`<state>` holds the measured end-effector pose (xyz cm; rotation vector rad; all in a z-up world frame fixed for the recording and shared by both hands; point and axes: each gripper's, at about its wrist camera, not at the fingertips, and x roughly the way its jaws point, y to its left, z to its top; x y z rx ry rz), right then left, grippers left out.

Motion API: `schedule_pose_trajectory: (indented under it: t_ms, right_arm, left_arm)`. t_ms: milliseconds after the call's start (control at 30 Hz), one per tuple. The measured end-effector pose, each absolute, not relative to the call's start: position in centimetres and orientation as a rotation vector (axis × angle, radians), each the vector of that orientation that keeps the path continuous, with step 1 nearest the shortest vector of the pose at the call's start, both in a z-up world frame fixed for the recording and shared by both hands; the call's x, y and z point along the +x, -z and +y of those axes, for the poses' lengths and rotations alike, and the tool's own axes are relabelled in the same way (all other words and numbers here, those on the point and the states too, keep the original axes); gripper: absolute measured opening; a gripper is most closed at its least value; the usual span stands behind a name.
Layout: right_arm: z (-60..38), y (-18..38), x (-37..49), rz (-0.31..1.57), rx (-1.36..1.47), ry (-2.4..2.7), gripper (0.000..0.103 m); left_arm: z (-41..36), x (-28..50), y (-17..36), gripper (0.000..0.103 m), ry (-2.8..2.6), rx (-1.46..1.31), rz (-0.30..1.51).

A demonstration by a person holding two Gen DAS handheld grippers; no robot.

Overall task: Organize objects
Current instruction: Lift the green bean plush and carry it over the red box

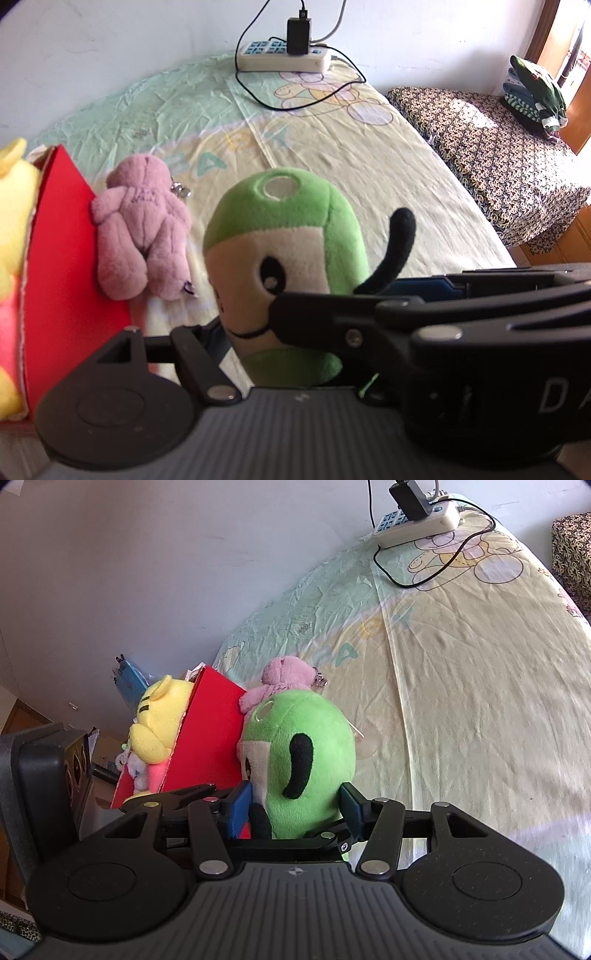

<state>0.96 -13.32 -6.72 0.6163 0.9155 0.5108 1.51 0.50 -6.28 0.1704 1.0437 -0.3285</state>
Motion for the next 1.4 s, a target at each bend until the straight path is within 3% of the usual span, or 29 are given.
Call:
schedule_pose_trajectory:
  t_ms: [733, 1400]
  right_arm:
    - [-10.1, 2.0, -1.2, 0.801, 0.57, -0.602, 0.055]
    - [1.1, -2.1, -1.3, 0.685, 0.508, -0.59, 0.055]
  left_arm:
    - [3.9, -1.4, 0.7, 0.073, 0.273, 0.198, 0.942]
    - [16.3, -2.0, -3.6, 0.073, 0.315, 0.142, 0.824]
